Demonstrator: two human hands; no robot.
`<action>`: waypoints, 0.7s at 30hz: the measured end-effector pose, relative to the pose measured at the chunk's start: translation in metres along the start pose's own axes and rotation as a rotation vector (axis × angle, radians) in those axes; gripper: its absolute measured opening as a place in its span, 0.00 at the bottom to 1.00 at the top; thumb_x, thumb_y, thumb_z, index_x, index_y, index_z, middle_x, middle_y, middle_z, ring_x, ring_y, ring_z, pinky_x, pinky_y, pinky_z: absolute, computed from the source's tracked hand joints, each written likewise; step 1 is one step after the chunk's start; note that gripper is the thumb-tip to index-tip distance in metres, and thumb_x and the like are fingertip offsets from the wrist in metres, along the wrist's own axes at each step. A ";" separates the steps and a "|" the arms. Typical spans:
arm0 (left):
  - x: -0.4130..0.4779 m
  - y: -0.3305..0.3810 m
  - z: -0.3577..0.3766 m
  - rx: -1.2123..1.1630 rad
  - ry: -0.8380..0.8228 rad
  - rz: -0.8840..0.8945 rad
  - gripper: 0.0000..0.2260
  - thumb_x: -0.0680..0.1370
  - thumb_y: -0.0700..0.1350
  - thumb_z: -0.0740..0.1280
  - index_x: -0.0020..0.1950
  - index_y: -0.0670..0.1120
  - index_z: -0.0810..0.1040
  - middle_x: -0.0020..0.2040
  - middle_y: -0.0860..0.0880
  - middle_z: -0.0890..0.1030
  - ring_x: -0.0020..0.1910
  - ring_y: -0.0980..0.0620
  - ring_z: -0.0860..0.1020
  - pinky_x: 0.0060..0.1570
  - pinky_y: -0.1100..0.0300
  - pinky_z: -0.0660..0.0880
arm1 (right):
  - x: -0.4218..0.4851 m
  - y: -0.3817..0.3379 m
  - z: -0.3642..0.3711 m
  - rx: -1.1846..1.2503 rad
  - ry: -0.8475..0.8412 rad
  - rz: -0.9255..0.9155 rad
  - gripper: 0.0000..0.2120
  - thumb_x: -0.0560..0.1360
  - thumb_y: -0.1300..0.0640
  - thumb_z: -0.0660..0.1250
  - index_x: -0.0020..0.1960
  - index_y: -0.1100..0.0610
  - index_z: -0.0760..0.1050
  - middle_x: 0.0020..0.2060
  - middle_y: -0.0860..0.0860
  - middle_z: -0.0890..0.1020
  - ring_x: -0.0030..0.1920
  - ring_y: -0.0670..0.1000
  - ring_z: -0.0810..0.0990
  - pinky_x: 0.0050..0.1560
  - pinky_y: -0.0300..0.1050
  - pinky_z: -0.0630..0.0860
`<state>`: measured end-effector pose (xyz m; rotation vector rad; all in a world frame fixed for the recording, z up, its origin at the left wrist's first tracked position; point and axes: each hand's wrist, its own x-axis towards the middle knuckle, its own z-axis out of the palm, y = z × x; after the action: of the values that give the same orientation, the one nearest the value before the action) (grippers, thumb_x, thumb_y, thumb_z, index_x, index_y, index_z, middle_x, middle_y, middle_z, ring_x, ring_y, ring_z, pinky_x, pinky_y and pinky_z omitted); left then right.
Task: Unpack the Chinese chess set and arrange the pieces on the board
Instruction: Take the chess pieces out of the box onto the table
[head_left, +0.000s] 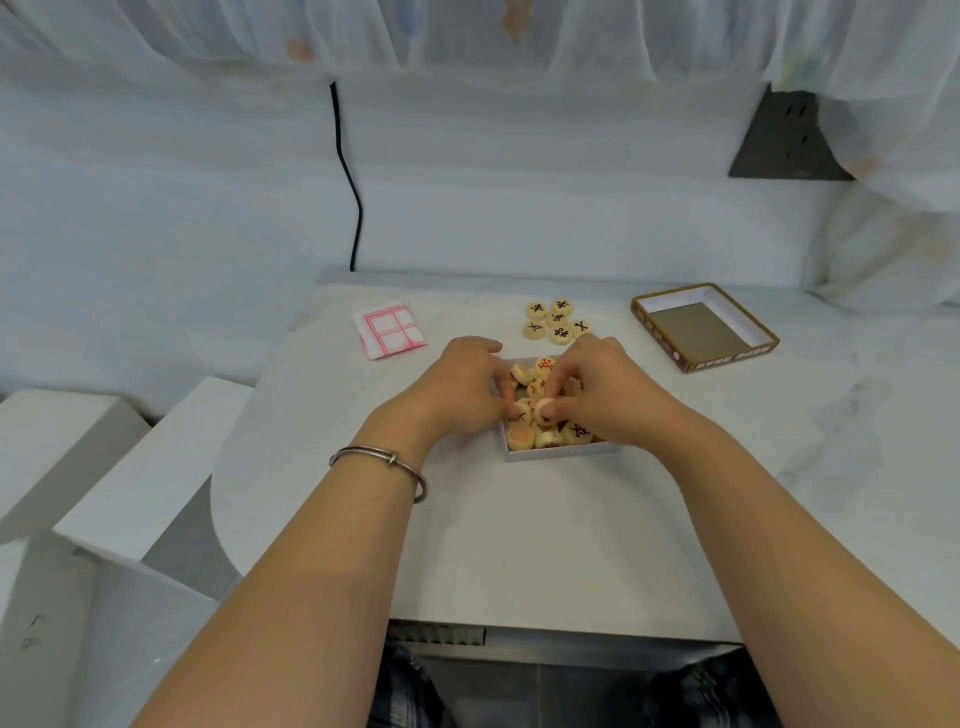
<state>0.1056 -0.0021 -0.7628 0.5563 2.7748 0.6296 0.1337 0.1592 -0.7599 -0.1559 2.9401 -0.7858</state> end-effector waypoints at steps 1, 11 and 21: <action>0.000 0.000 -0.001 -0.001 -0.006 -0.002 0.04 0.75 0.47 0.69 0.46 0.48 0.80 0.74 0.49 0.61 0.74 0.49 0.54 0.70 0.53 0.56 | 0.001 0.002 -0.003 0.083 0.059 0.033 0.05 0.69 0.54 0.74 0.39 0.50 0.77 0.52 0.50 0.72 0.61 0.51 0.68 0.57 0.46 0.70; -0.003 0.002 -0.007 0.060 -0.194 -0.008 0.09 0.76 0.48 0.65 0.51 0.46 0.82 0.77 0.51 0.54 0.77 0.50 0.43 0.72 0.50 0.48 | 0.022 0.009 0.013 -0.042 0.250 0.121 0.08 0.74 0.52 0.68 0.45 0.55 0.83 0.48 0.53 0.78 0.56 0.55 0.71 0.55 0.52 0.72; -0.011 0.006 -0.013 0.044 -0.117 0.145 0.13 0.71 0.45 0.72 0.55 0.53 0.82 0.56 0.51 0.74 0.58 0.53 0.68 0.55 0.58 0.70 | 0.016 0.002 0.006 -0.235 0.215 -0.072 0.12 0.72 0.46 0.68 0.50 0.52 0.81 0.47 0.48 0.80 0.56 0.51 0.71 0.57 0.47 0.66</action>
<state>0.1129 -0.0059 -0.7466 0.7828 2.6621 0.5482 0.1185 0.1565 -0.7673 -0.2078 3.2426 -0.4890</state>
